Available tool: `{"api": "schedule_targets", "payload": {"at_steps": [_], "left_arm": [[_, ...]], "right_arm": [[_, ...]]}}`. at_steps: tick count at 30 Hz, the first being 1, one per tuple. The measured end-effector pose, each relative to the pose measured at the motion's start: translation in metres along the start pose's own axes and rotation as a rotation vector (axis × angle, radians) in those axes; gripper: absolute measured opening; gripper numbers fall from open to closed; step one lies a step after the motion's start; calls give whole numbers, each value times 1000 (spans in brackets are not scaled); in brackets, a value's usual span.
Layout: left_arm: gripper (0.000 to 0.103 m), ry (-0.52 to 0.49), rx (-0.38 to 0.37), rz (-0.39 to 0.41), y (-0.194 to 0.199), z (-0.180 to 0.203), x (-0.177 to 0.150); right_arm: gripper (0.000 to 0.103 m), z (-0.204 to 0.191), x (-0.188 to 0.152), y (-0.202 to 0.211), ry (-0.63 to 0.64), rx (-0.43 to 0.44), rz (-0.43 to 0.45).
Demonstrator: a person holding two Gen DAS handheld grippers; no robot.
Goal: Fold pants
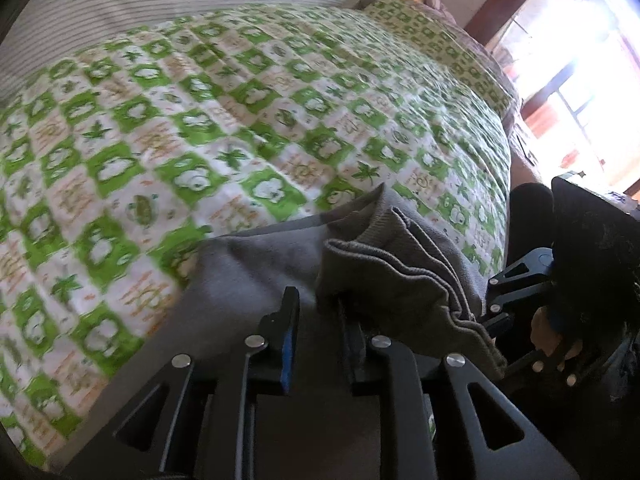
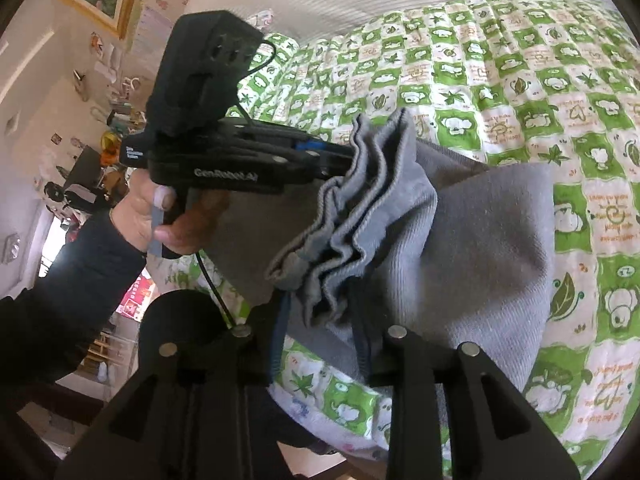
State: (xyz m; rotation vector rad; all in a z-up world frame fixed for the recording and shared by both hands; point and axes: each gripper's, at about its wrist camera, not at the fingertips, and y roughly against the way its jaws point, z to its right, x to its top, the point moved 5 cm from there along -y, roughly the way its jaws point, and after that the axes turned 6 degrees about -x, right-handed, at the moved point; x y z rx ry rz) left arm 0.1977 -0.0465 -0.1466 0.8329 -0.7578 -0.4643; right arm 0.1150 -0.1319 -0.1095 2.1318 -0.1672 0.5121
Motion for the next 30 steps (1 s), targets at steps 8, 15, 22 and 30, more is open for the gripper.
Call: {"api": "schedule_targets", "payload": {"at_steps": [8,15,22,30], "left_arm": [[23,68,42,130,53,9,-3],[40,144,22,221,72,53,-14],[40,343,106,228,31,67,-39],[40,527,249,251,13,42,-68]], "right_arm": [[51,7,8,52,-53,78,131],[51,50,25,75,-86,-98,196],[51,82,38,58,-124,-205,146],[50,104,34,12,-125,-255,6]]}}
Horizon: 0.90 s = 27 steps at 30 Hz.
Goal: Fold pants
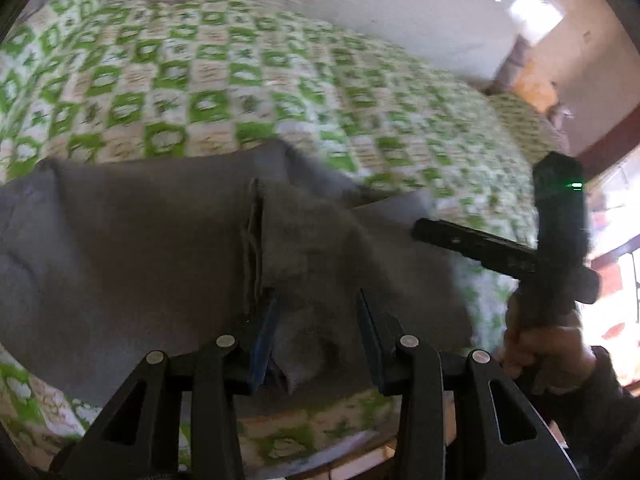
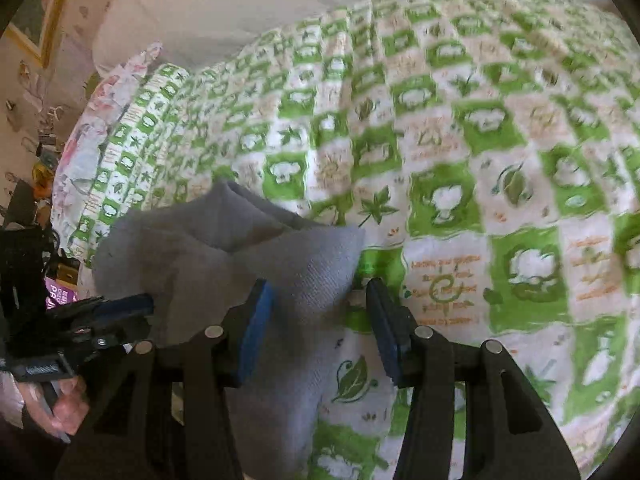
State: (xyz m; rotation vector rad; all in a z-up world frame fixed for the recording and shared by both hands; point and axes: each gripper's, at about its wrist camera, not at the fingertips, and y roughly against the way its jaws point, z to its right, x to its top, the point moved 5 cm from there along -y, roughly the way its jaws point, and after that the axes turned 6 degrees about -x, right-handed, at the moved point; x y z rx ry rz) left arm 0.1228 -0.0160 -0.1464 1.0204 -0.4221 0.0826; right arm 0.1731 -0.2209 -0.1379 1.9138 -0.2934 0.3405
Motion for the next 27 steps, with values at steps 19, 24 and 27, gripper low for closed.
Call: {"api": "schedule_targets", "payload": {"at_steps": [19,24,27], "left_arm": [[41,113,-73,74,24,10,-5],[41,135,-51,9,-9,4,-15],[41,138,-61,3,-9,4,-23]], "right_arm": [[22,-30,9,56,117,57,131],[22,-62,-6,7,187,150,-8],[22,-47,-6,-26,148,77,-103]]}}
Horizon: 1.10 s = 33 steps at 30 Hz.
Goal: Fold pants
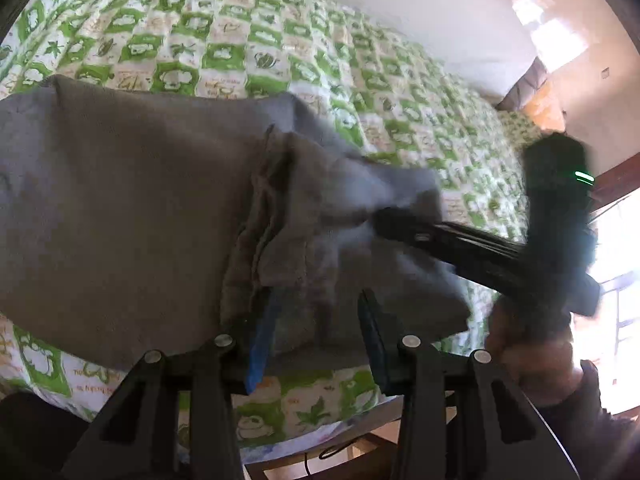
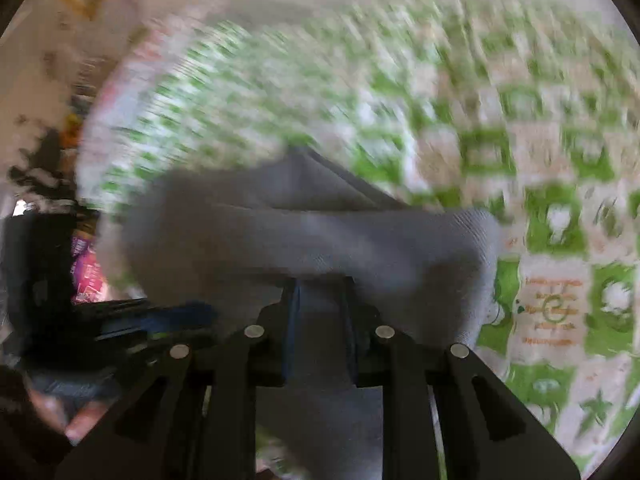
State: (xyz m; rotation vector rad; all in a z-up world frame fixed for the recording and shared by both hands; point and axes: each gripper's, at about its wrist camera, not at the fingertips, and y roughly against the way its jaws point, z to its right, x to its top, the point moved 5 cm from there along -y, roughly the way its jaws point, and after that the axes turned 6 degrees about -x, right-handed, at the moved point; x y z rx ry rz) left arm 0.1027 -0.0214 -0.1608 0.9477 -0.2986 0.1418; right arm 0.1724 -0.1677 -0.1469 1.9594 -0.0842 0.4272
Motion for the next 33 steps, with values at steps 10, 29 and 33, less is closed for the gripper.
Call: {"api": "schedule_targets", "payload": {"at_steps": [10,29,33], "left_arm": [[53,6,-15,84,15,12,-5],[53,113,-40,311,83,17,-30],[53,160,-27,368,101,4,-31]], "right_arm": [[22,-15,37,24,-22,194,87],[103,-72,61,230,45,490,836],[103,-93,74,192,148,570,547]]}}
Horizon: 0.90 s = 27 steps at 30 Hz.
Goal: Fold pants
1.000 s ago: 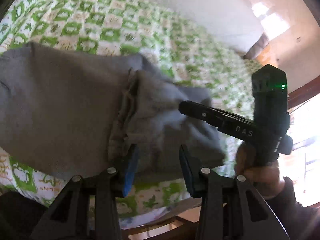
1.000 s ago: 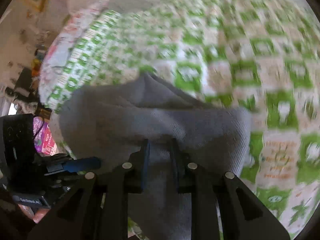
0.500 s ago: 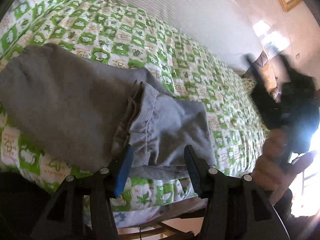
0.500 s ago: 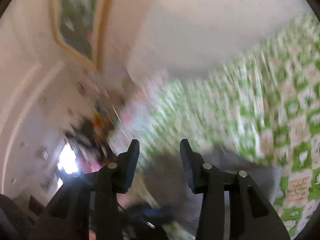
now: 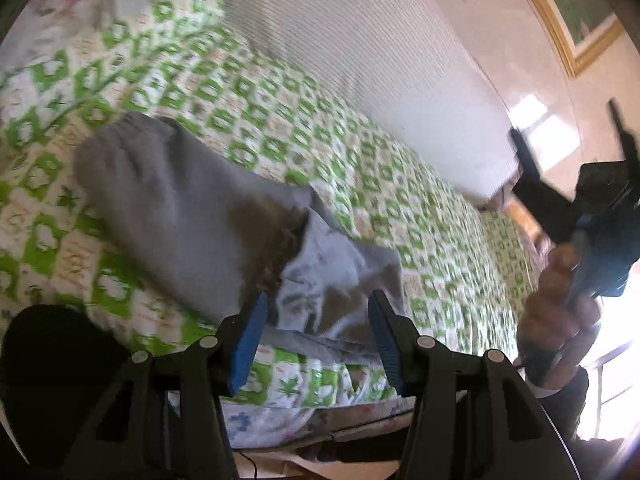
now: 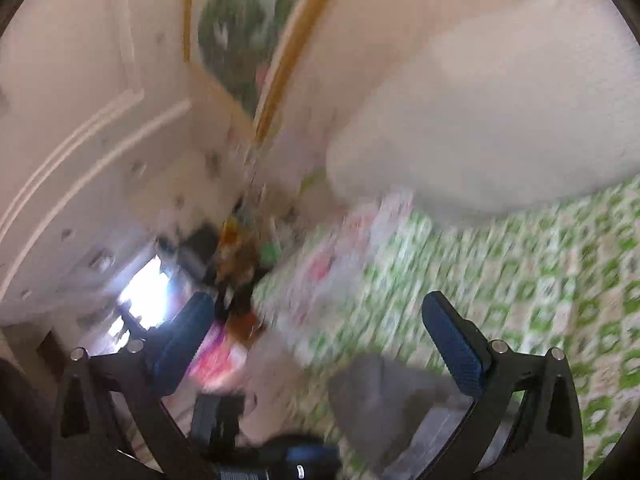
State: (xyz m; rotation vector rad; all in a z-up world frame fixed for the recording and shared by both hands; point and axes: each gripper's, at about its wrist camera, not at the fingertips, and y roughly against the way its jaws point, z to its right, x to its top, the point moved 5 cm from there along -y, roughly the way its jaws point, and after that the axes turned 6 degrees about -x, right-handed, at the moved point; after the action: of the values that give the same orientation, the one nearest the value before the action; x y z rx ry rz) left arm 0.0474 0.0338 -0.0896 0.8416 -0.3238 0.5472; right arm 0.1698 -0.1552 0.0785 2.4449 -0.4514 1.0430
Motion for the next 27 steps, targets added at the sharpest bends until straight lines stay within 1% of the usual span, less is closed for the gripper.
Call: {"api": "schedule_targets", "payload": {"at_steps": [4,6,9,10,12,13,14,18,19,20,23,25,27], "left_arm": [[53,63,35,45,12,-20,10],[53,106,60,59,17,-34,14],[53,165,87,71,20,-55,18],[53,180,104,74,21,-62,19],[53,211,116,79,22,-76,22],[53,227,121,76,21,-82,24],[53,246,133,77,21,-90,26],[53,292,128,86,16,-105,33],[53,295,129,89,15,-107,35],[53,294,132,85,14,-108,36],[54,299,153,77,10,-115,40],[54,316,162,77,8,-125,42],[54,341,155,78,5,-134,45]], "right_arm": [[103,-1,-11,-38,76,-11,-175],[103,5,-16,-58,99,-14,-280],[103,9,-29,-90,159,-18,-398],[102,10,-33,-95,175,-10,-420],[98,11,-43,-117,209,-3,-489],[91,12,-49,-130,223,-15,-530],[81,14,-53,-139,233,-25,-555],[71,21,-71,-180,288,-47,-668],[64,22,-76,-191,312,-56,-703],[63,24,-81,-202,336,-63,-739],[62,26,-94,-229,384,-55,-836],[60,29,-103,-248,416,-54,-900],[59,35,-108,-263,425,-73,-954]]}}
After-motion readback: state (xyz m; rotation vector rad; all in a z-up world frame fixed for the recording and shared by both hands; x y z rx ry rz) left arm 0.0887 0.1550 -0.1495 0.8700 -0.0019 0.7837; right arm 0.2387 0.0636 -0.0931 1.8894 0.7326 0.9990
